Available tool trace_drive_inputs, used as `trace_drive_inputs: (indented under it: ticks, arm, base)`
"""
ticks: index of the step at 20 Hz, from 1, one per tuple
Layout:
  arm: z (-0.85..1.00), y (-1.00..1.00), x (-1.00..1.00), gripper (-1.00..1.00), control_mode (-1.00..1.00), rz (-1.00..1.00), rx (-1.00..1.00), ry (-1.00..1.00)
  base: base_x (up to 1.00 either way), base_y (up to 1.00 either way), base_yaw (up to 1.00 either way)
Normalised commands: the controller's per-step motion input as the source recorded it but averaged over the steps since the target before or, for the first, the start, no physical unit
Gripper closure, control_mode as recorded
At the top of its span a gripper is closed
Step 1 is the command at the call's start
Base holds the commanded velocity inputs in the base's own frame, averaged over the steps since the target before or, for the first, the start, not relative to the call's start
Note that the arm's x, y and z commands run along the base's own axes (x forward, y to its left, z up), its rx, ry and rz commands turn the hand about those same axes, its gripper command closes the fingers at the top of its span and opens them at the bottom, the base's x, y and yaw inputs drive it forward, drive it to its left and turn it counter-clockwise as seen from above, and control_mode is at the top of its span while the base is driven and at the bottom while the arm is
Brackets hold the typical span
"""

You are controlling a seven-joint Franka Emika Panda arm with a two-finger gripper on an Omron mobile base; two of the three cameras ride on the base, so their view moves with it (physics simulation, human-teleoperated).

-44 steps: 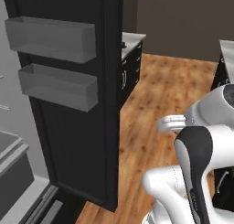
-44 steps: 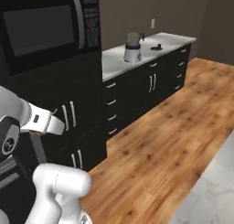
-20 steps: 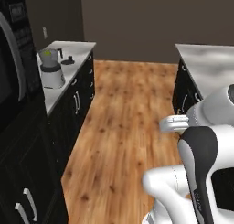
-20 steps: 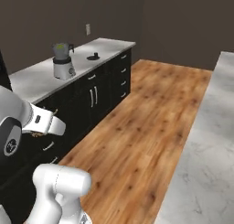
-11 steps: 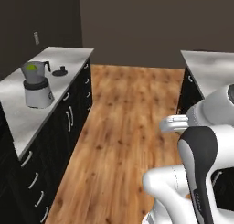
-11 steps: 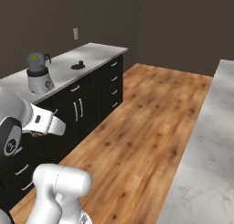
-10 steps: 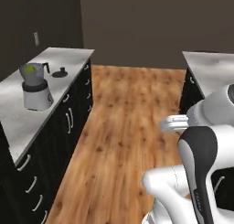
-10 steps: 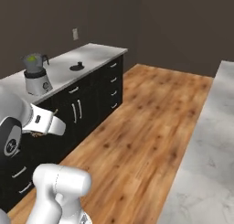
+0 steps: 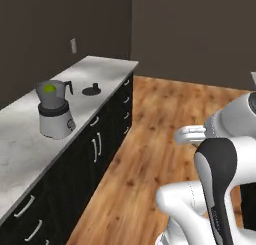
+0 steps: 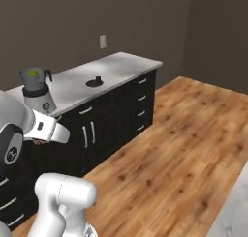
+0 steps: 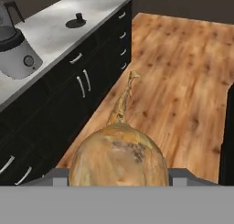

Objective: Grab the lime and onion from the fridge, place them in the blender, close the lid, and turn on the blender to create a marinade.

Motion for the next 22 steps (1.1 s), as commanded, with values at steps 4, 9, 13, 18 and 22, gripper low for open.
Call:
trace_drive_inputs:
  ticks: [4,9,13,18,22]
  arm:
    - [0.0,0.0,0.0,1.0,1.0,0.0,0.0,0.0]
    - [0.0,0.0,0.0,1.0,1.0,0.0,0.0,0.0]
    - [0.0,0.0,0.0,1.0,1.0,0.0,0.0,0.0]
    - [0.0,0.0,0.0,1.0,1.0,0.0,0.0,0.0]
    - [0.0,0.0,0.0,1.0,1.0,0.0,0.0,0.0]
  base:
    - [1.0,-0.06,0.53]
    - [1.0,-0.33,0.55]
    - [1.0,-0.55,0.5]
    - [1.0,-0.46,0.54]
    - [1.0,-0.34,0.56]
